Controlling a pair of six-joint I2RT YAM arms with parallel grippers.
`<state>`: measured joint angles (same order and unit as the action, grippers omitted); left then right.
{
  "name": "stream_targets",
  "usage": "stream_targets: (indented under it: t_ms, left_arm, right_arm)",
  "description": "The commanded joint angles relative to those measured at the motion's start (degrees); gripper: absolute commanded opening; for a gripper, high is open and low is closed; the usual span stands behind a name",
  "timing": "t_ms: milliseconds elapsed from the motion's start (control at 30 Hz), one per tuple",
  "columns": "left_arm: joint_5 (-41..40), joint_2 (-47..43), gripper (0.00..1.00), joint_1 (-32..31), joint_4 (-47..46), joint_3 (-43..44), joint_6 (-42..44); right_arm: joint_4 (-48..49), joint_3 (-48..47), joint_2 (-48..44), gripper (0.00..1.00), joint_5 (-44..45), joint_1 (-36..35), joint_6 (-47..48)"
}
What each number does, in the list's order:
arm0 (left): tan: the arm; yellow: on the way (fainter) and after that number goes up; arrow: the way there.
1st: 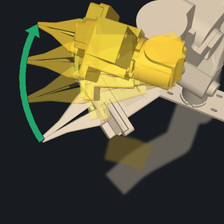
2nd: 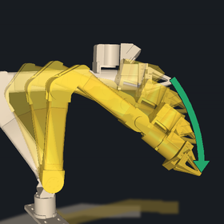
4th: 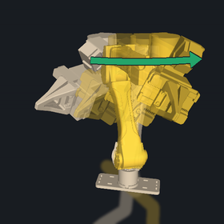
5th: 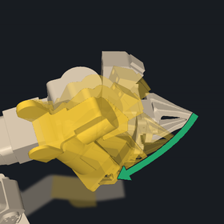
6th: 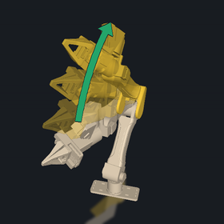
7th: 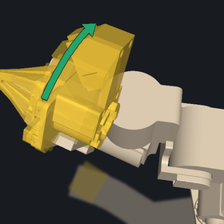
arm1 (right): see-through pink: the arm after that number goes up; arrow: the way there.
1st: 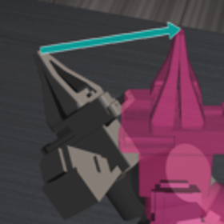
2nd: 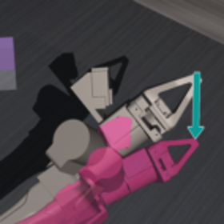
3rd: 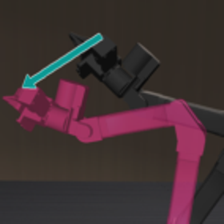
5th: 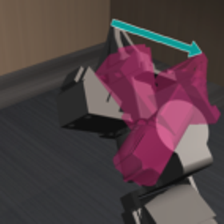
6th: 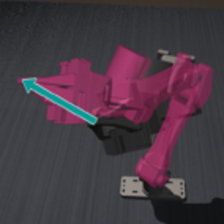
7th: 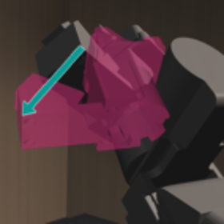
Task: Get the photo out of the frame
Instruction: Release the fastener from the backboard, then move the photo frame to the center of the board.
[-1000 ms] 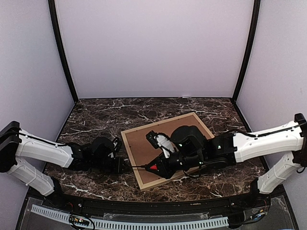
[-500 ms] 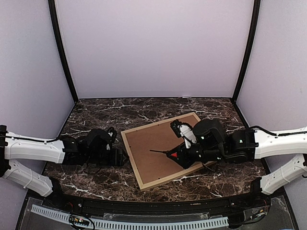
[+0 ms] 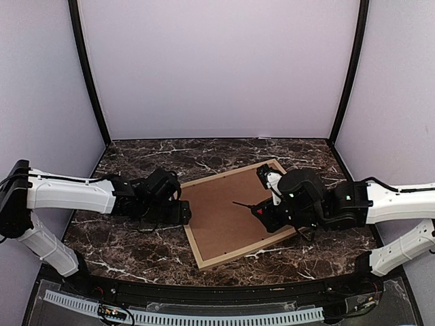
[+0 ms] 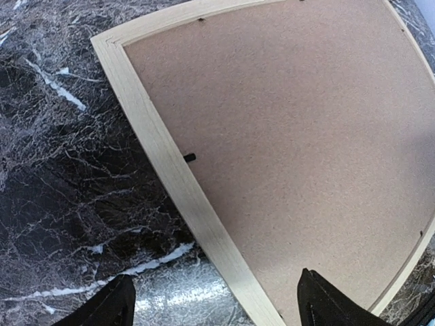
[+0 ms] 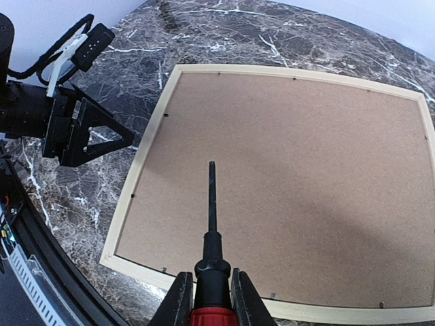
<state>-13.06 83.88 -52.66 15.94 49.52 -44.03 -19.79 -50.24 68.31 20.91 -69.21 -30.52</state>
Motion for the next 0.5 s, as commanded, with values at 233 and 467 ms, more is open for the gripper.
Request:
stream_targets:
  t_ms: [233, 467]
  left_arm:
    - [-2.04, 6.19, 0.85, 0.03, 3.59, 4.87, -3.19]
    - [-2.55, 8.64, 0.74, 0.09, 2.71, 5.17, -4.29]
  right_arm:
    - [-7.22, 0.59, -2.57, 0.0, 2.84, 2.57, -1.23]
    - [-8.24, 0.46, -2.2, 0.0, 3.0, 2.73, -2.36]
